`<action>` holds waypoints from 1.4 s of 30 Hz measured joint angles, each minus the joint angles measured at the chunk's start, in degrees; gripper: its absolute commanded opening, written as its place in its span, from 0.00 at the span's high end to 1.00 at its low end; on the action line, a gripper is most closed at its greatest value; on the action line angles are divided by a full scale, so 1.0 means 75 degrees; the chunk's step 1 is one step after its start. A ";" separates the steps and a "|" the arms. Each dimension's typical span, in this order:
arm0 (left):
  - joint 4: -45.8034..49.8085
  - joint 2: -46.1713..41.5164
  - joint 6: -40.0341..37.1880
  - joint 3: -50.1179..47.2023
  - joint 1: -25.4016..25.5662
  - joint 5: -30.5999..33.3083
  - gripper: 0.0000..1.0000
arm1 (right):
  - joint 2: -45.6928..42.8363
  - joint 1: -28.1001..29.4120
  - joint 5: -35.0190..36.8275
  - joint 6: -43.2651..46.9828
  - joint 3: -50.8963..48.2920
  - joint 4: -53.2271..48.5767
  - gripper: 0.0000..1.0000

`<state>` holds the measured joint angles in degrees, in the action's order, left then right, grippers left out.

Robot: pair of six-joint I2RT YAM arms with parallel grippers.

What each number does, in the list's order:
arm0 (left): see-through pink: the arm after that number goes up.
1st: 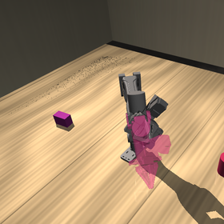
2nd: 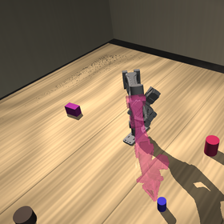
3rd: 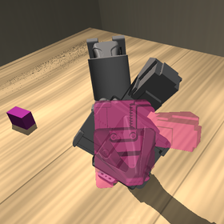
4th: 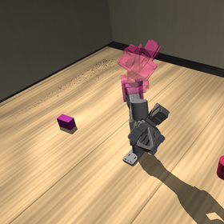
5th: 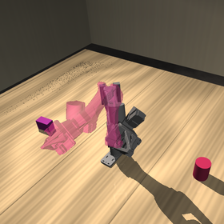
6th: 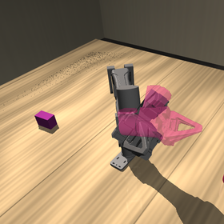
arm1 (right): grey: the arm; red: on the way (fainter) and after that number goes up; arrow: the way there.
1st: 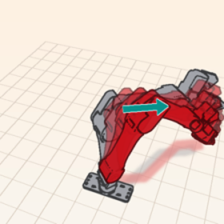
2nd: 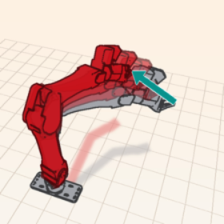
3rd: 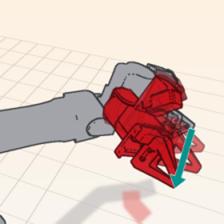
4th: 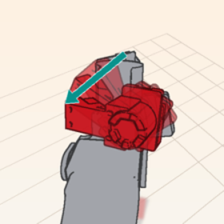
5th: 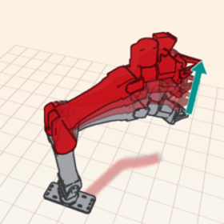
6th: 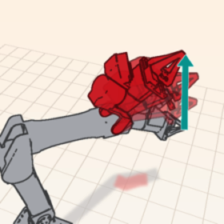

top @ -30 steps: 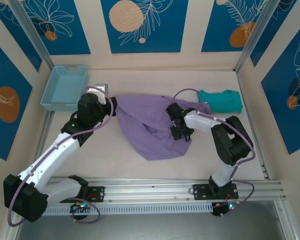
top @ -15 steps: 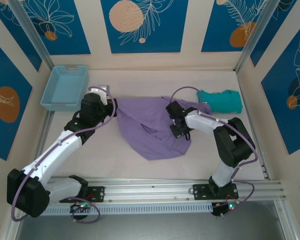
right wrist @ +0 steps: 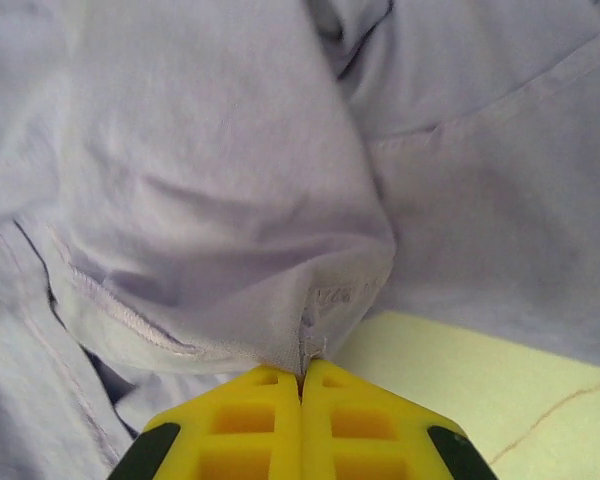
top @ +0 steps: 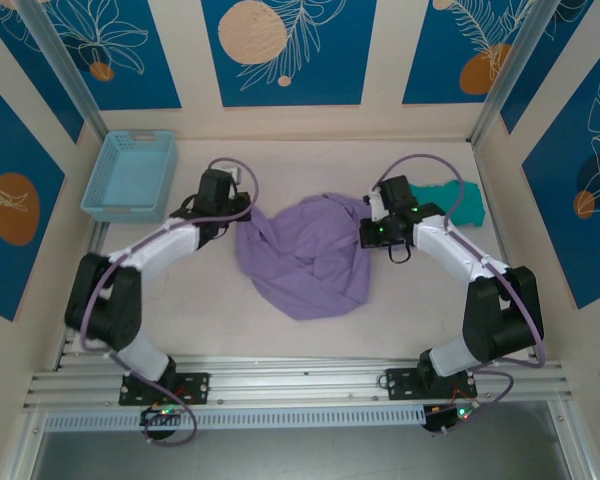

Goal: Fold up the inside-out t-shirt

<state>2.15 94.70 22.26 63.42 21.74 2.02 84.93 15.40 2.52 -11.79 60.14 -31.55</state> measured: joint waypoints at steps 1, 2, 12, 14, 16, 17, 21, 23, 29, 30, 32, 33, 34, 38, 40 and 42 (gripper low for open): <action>0.0026 0.0399 -0.0023 0.0321 -0.0050 0.0006 0.70 | 0.0038 -0.0187 -0.0262 -0.0093 0.0000 0.0108 1.00; 0.0085 0.0761 -0.0064 0.0638 -0.0102 0.0009 0.62 | 0.0079 -0.0323 -0.0475 -0.0178 0.0003 0.0184 1.00; 0.0761 -0.0236 -0.0481 -0.0393 0.0041 0.0181 0.44 | 0.0452 -0.0644 -0.1466 -0.0495 0.0038 0.0635 1.00; 0.0898 -0.0775 -0.0597 -0.0772 0.0326 0.0175 0.46 | 0.0452 -0.0659 -0.1533 -0.0516 0.0038 0.0697 1.00; 0.0947 -0.0950 -0.0673 -0.0912 0.0527 0.0178 0.48 | 0.0452 -0.0664 -0.1556 -0.0519 0.0032 0.0726 1.00; 0.0979 -0.0915 -0.0720 -0.0918 0.0615 0.0175 0.49 | 0.0452 -0.0664 -0.1574 -0.0519 0.0032 0.0729 1.00; 0.1099 -0.0388 -0.0848 -0.0877 0.0662 0.0175 0.51 | 0.0452 -0.0664 -0.1606 -0.0519 0.0023 0.0743 1.00; 0.1195 -0.0006 -0.0863 -0.0801 0.0664 0.0172 0.54 | 0.0449 -0.0664 -0.1606 -0.0519 0.0015 0.0764 1.00; 0.1268 0.0755 -0.1107 -0.0536 0.0670 0.0344 0.88 | 0.0449 -0.0664 -0.1612 -0.0519 -0.0067 0.0874 1.00; 0.1259 0.0813 -0.1116 -0.0504 0.0670 0.0405 0.94 | 0.0449 -0.0664 -0.1614 -0.0519 -0.0076 0.0874 1.00; 0.1259 0.0831 -0.1183 -0.0498 0.0670 0.0551 1.00 | 0.0434 -0.0664 -0.1629 -0.0530 -0.0079 0.0886 1.00; 0.1250 0.0796 -0.1201 -0.0498 0.0670 0.0635 1.00 | 0.0391 -0.0670 -0.1635 -0.0551 -0.0079 0.0883 1.00; 0.1256 0.0729 -0.1201 -0.0498 0.0670 0.0731 1.00 | 0.0321 -0.0673 -0.1655 -0.0574 -0.0079 0.0883 1.00; 0.1355 -0.0414 -0.1247 -0.0516 0.0644 0.1096 1.00 | -0.0399 -0.0766 -0.1772 -0.0749 0.0052 0.0737 1.00; 0.1346 -0.1539 -0.1247 -0.0513 0.0589 0.1174 1.00 | -0.0988 -0.0877 -0.1798 -0.0866 0.0393 0.0606 1.00; 0.1309 -0.2914 -0.1244 -0.0405 0.0425 0.1180 1.00 | -0.1661 -0.1037 -0.1795 -0.0976 0.1014 0.0545 1.00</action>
<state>11.97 72.84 12.93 60.38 24.93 10.87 72.47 7.62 -10.94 -19.11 67.75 -27.46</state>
